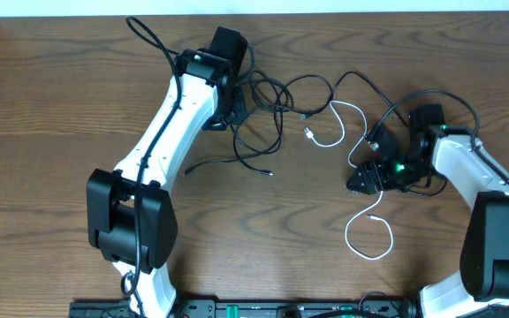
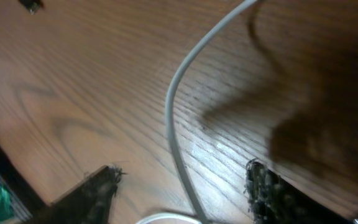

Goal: Untangle cables

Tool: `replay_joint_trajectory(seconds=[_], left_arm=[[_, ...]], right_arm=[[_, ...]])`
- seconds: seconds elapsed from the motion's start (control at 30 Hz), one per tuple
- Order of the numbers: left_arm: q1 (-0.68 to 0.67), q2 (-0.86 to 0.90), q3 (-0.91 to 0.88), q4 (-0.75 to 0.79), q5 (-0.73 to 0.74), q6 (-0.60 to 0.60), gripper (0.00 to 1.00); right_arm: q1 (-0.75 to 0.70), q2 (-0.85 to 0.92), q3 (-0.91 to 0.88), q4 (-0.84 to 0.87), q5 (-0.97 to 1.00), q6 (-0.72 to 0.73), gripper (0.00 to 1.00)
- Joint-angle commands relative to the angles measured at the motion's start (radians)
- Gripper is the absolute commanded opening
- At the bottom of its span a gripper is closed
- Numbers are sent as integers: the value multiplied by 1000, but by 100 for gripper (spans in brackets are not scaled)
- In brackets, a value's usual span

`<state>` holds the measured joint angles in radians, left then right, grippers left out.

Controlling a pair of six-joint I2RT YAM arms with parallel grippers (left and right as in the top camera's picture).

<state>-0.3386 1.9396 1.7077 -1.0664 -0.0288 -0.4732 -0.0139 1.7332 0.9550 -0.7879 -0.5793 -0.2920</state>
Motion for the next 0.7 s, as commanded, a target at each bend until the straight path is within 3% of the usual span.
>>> replay_joint_trajectory(seconds=[0.0,0.17,0.2,0.3,0.37,0.4,0.67], left_arm=[[1,13,-2,-2,-10,2,38],[1,13,-2,-2,-10,2,44],[1,13,-2,-2,-10,2,46],[1,13,-2,-2,-10,2,63],[1,13,-2,-2,-10,2,86],[1,13,-2,-2,-10,2,93],[1,13,-2,-2,-10,2,94]], right_arm=[[11,-12,-53,64,-163,-1,51],[35,-13,-66,124,-378,0,1],[35,-13,-65,142,-435,9,1],[32,-13,-60,239,-543,126,1],[32,-14,-35,311,-575,253,1],[32,-15,-20,337,-584,295,1],[30,-31,311,430,-610,655,1]])
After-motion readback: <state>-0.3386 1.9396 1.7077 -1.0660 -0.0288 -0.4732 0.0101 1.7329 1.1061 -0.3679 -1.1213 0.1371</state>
